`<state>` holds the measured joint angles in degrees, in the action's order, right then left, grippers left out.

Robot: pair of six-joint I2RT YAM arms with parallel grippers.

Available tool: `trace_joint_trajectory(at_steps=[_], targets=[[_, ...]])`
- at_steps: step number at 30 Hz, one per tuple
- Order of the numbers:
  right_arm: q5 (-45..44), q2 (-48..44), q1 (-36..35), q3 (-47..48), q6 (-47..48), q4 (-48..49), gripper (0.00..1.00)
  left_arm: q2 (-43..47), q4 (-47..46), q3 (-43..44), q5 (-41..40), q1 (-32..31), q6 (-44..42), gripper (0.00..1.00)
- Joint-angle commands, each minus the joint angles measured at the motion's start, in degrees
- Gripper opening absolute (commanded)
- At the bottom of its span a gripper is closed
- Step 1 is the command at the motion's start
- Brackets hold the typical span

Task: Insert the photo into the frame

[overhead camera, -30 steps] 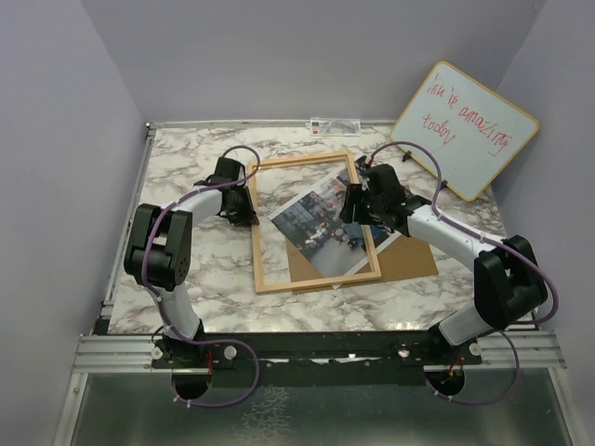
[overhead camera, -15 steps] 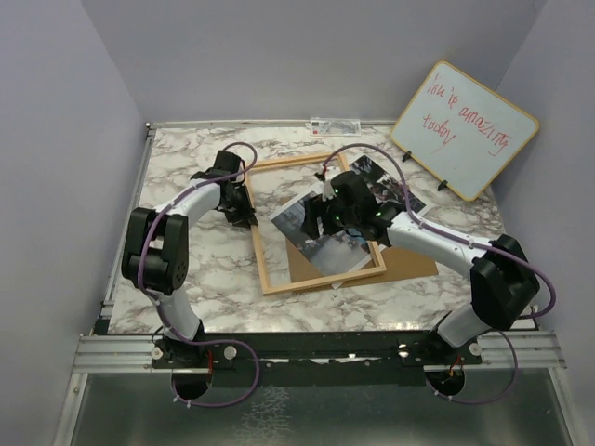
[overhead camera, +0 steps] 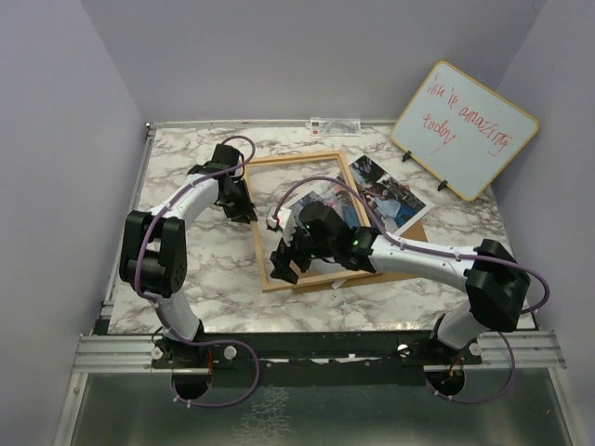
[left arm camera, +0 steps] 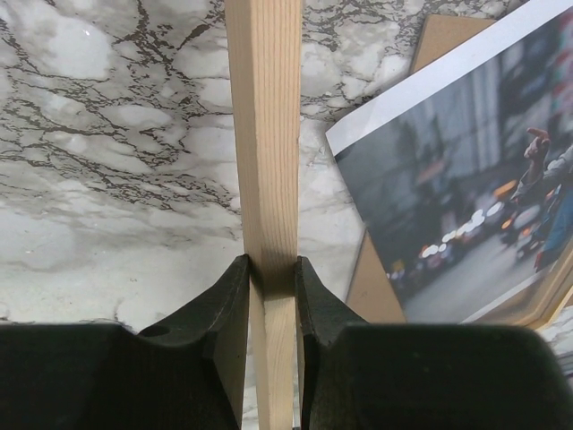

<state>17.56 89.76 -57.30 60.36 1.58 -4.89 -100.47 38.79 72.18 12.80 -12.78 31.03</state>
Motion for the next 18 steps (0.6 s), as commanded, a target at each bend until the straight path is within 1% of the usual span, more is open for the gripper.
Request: trace_joint_trajectory(at_steps=[1,3,8,10,14,18], targets=[[-4.18,0.85,-4.08,-1.58,9.41,2.74,0.79,1.56,1.19,3.35,2.87,-0.24,0.97,0.00],[-7.80,1.26,-6.24,-2.31,11.01,4.35,0.79,1.46,1.75,3.97,2.68,-0.24,0.81,0.00],[-24.29,2.52,-10.50,-4.86,10.79,11.88,0.76,1.50,2.50,4.61,2.05,-0.23,0.69,0.00],[-27.91,3.05,-11.01,-5.32,10.45,13.86,0.75,1.49,2.65,4.71,1.99,-0.23,0.62,0.00],[-32.87,4.37,-11.56,-4.85,10.77,15.01,0.69,1.26,2.95,4.81,1.66,-0.23,0.44,0.00],[-33.26,5.02,-12.01,-4.96,12.10,15.18,0.62,1.24,3.09,4.61,1.61,-0.23,0.36,0.00]])
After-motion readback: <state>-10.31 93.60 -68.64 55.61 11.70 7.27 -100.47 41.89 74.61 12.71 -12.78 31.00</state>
